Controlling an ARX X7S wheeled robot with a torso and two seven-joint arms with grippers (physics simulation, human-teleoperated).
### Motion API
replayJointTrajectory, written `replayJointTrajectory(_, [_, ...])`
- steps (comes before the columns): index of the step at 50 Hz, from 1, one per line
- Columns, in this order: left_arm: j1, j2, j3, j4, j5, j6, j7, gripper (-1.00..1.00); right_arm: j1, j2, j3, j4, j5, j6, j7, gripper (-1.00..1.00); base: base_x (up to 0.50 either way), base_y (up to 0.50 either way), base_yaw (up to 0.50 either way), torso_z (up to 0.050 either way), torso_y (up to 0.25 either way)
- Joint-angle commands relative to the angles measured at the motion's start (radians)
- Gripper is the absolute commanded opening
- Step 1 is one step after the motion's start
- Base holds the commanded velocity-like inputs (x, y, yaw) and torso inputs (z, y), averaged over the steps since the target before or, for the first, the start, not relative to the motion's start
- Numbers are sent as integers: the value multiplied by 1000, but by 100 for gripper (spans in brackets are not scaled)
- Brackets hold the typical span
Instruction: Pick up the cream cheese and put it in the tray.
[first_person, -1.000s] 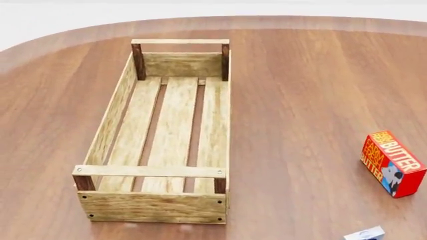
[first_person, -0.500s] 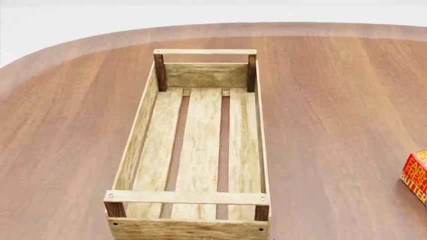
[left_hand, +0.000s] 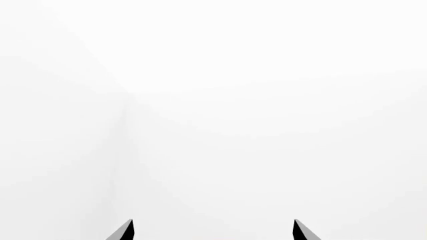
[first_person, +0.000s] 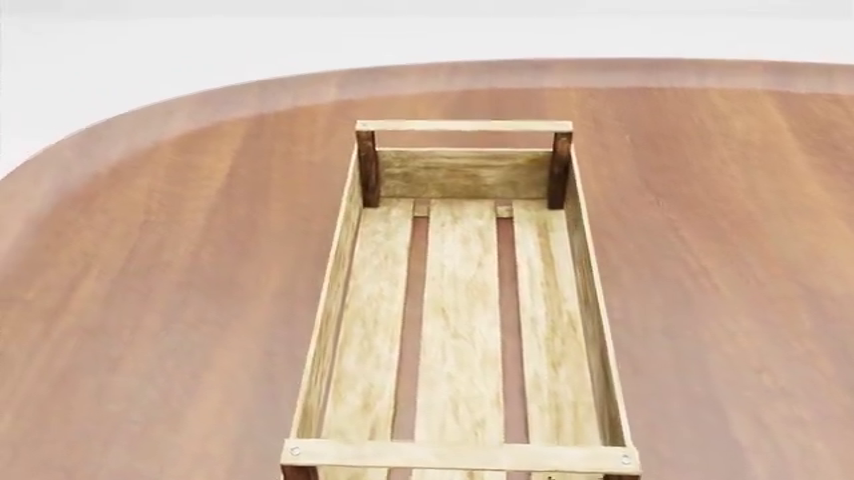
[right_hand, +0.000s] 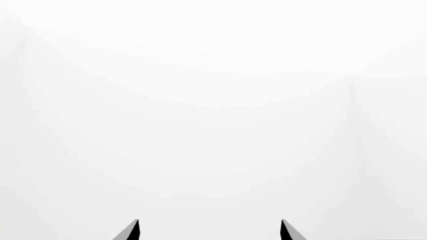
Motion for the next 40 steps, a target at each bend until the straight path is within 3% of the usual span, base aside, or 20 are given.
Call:
replayJointTrajectory(1, [-1, -4, 5, 3, 1, -3, -6, 100, 3, 7, -7, 0, 10, 2, 6, 100, 184, 203, 0, 0, 0])
replayJointTrajectory(16, [-2, -7, 11, 2, 2, -8, -13, 100, 4, 16, -16, -1, 23, 4, 13, 100, 240, 112, 0, 0, 0])
replayJointTrajectory(40, [-9, -13, 22, -1, 5, -13, -24, 100, 10, 31, -36, -3, 53, 14, 13, 100, 134, -35, 0, 0, 1])
